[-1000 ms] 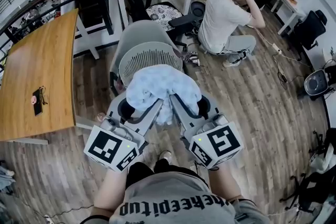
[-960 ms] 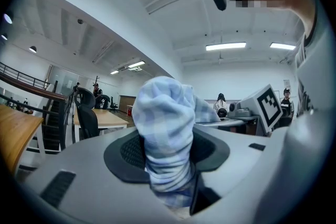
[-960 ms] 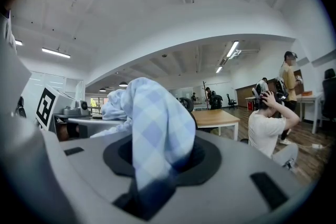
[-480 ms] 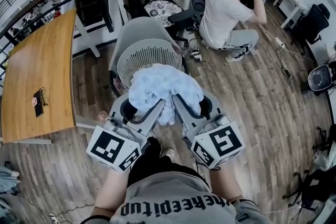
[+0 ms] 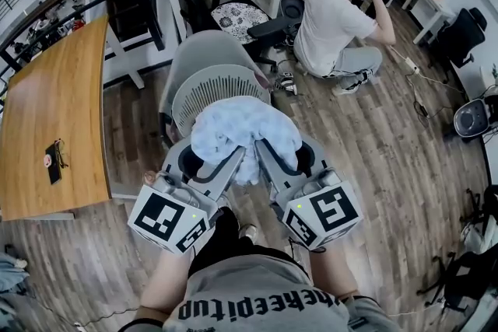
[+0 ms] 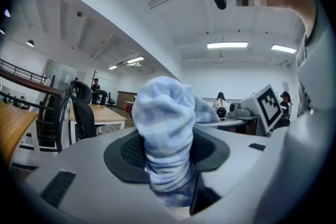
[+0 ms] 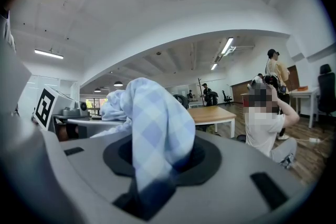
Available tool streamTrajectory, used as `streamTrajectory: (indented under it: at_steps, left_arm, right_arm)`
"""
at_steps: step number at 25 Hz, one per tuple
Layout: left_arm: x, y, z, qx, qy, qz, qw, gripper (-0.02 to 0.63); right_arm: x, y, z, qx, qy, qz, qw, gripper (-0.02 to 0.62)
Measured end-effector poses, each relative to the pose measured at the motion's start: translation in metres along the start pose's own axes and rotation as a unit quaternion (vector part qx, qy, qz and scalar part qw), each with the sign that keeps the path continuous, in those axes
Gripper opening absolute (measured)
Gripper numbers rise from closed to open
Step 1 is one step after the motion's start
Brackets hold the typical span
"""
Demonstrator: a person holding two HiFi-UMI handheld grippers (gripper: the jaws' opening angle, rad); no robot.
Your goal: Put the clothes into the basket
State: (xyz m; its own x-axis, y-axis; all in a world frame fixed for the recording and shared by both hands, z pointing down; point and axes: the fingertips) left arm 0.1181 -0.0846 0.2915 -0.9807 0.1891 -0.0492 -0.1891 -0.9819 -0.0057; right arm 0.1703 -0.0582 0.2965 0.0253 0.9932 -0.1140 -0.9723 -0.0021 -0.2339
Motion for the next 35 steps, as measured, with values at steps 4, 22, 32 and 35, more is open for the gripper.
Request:
streamTrajectory:
  at_steps: [4, 22, 32, 35]
  left_arm:
    - [-0.007, 0.015, -0.002, 0.001, 0.0, 0.004, 1.0, 0.198]
    - [-0.04, 0.091, -0.006, 0.002, -0.007, 0.022, 0.9997, 0.198]
    - [-0.045, 0.133, 0.0, 0.013, -0.007, 0.025, 0.9996, 0.198]
    - [-0.044, 0.14, 0.003, 0.017, -0.006, 0.029, 0.9994, 0.198]
  right_arm:
    - [-0.015, -0.004, -0.004, 0.001, 0.001, 0.004, 1.0, 0.15]
    - [-0.093, -0.02, -0.021, 0.007, -0.002, 0.026, 1.0, 0.149]
    - [-0.135, -0.016, -0.021, 0.011, 0.008, 0.036, 0.999, 0.149]
    - [-0.141, -0.015, -0.018, 0.012, 0.012, 0.04, 0.999, 0.149]
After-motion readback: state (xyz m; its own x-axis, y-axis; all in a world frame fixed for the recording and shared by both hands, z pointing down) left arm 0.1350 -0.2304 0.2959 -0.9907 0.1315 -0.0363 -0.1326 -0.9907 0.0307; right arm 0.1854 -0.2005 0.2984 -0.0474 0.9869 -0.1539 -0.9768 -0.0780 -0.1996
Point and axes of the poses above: the fingertips, and each gripper's own axes: x backward along the fingers, y to its left, z out of its underside, and after that the axes turned 8 degrees about -x, right-handed
